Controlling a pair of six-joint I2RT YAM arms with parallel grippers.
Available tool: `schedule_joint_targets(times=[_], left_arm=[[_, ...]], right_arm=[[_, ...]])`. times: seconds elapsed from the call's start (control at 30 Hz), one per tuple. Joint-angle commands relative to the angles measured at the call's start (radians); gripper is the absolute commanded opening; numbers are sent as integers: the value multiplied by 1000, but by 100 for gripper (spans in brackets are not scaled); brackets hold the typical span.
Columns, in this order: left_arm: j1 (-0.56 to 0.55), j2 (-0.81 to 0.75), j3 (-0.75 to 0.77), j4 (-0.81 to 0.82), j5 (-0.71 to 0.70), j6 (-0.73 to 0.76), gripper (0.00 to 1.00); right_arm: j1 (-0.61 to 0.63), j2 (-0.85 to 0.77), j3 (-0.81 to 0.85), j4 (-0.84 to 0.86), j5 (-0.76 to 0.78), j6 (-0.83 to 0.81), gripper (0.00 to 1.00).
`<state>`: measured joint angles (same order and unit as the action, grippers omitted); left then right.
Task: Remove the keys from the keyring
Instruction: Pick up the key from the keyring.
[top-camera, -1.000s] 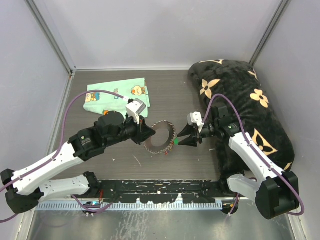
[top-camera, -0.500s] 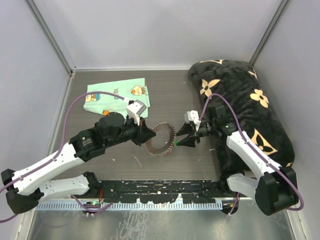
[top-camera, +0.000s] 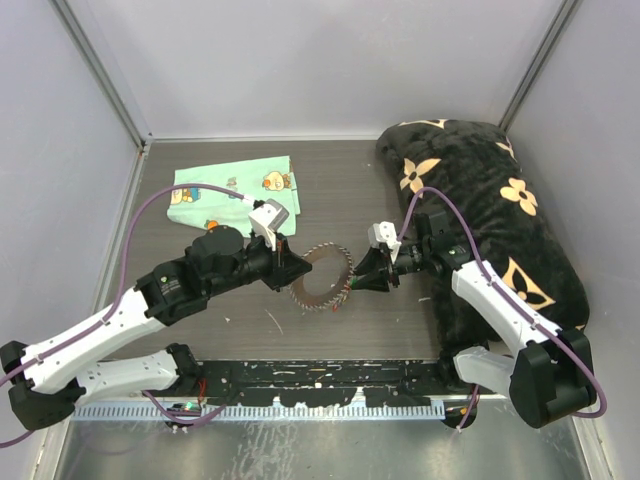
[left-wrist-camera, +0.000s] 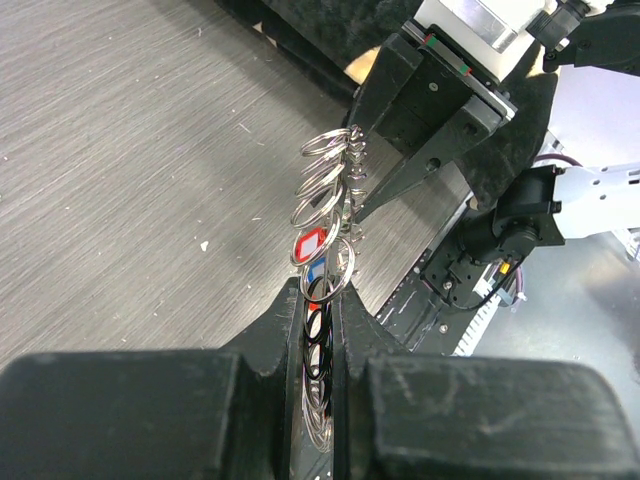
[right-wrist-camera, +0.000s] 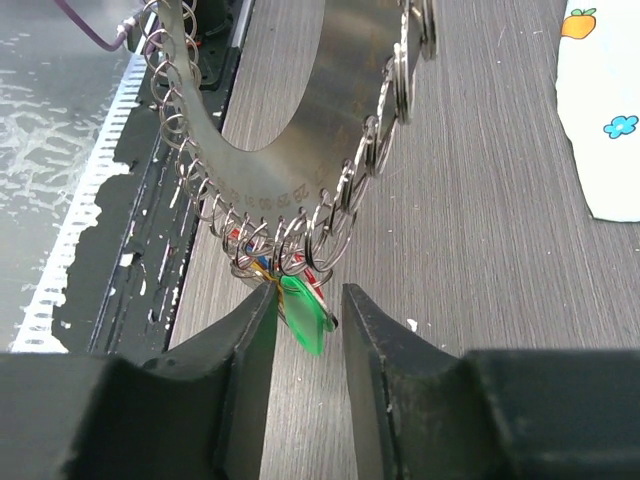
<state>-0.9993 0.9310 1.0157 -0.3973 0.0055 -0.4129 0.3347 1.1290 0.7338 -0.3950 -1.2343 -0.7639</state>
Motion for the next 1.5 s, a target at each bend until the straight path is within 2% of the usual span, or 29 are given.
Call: schedule_joint_targets(times=[0.0, 0.2, 0.47, 0.8, 1.1, 1.47], left_arm=[[4, -31, 9, 126, 15, -21, 0], [5, -47, 1, 104, -5, -10, 0], [19, -29, 23, 64, -6, 33, 0], [37, 25, 72, 7, -9, 128, 0], [39, 33, 44, 63, 35, 203, 0], [38, 12, -124, 299, 87, 236, 0]], right_arm=[[6, -15, 5, 16, -36, -13, 35], [-6, -34, 18, -8, -16, -35, 20], [-9, -42, 25, -44, 30, -85, 10], [-8, -39, 54, -144, 63, -192, 3], [-8, -10, 81, -213, 76, -242, 1], [-8, 8, 108, -283, 41, -290, 1]])
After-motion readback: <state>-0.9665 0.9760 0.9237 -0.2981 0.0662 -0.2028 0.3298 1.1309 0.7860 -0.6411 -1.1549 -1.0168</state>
